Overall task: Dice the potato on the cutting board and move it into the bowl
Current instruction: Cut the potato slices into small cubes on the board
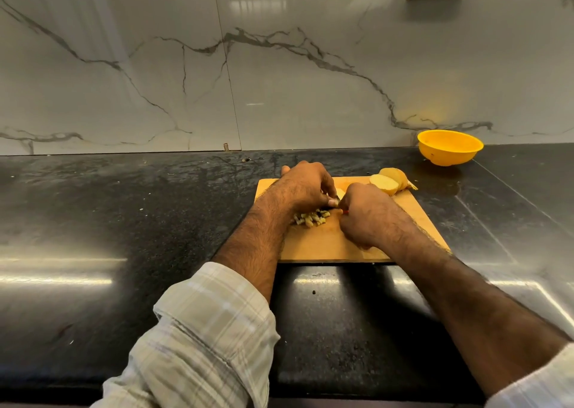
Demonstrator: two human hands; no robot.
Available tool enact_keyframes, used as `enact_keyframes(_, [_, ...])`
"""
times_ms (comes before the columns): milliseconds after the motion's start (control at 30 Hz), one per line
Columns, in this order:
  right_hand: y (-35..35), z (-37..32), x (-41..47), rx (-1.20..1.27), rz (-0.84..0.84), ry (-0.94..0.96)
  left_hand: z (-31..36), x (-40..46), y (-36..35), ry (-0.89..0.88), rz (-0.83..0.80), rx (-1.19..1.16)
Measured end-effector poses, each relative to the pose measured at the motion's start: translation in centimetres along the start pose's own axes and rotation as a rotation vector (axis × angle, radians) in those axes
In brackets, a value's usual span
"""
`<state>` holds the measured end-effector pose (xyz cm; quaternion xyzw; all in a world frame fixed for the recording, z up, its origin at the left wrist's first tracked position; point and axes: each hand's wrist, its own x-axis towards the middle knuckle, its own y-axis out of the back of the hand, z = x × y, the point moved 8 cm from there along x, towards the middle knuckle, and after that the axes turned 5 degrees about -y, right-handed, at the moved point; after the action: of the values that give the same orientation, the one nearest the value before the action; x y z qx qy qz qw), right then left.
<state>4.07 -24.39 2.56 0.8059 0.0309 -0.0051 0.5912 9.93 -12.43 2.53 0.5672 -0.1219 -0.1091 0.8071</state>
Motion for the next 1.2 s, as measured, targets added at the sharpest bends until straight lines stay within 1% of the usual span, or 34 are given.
enact_keyframes(133, [0.3,1.3,-0.1,0.101,0.063,0.012,-0.2,-0.1,0.4,0.009,0.036,-0.006])
enact_keyframes(233, [0.7,1.8,-0.7,0.128,0.114,0.044,-0.3,0.0,0.6,0.016,0.040,0.004])
enact_keyframes(367, [0.0,1.5,-0.8,0.085,0.055,0.011,-0.4,0.0,0.5,0.011,0.045,-0.009])
enact_keyframes(500, [0.0,1.4,-0.4,0.101,0.016,-0.005,-0.3,0.3,0.3,0.015,0.037,-0.021])
enact_keyframes(600, [-0.1,0.9,0.2,0.072,-0.023,-0.006,-0.6,0.5,0.0,0.031,0.027,-0.101])
enact_keyframes(700, [-0.3,0.5,0.6,0.066,0.002,0.006,-1.0,0.5,-0.2,0.049,0.032,-0.159])
enact_keyframes(900, [0.4,1.4,0.0,0.119,0.114,0.048,-1.3,0.4,0.1,0.054,0.053,-0.179])
enact_keyframes(1200, [-0.1,1.2,-0.3,0.063,0.058,0.060,-1.7,0.8,-0.1,0.060,0.035,-0.205])
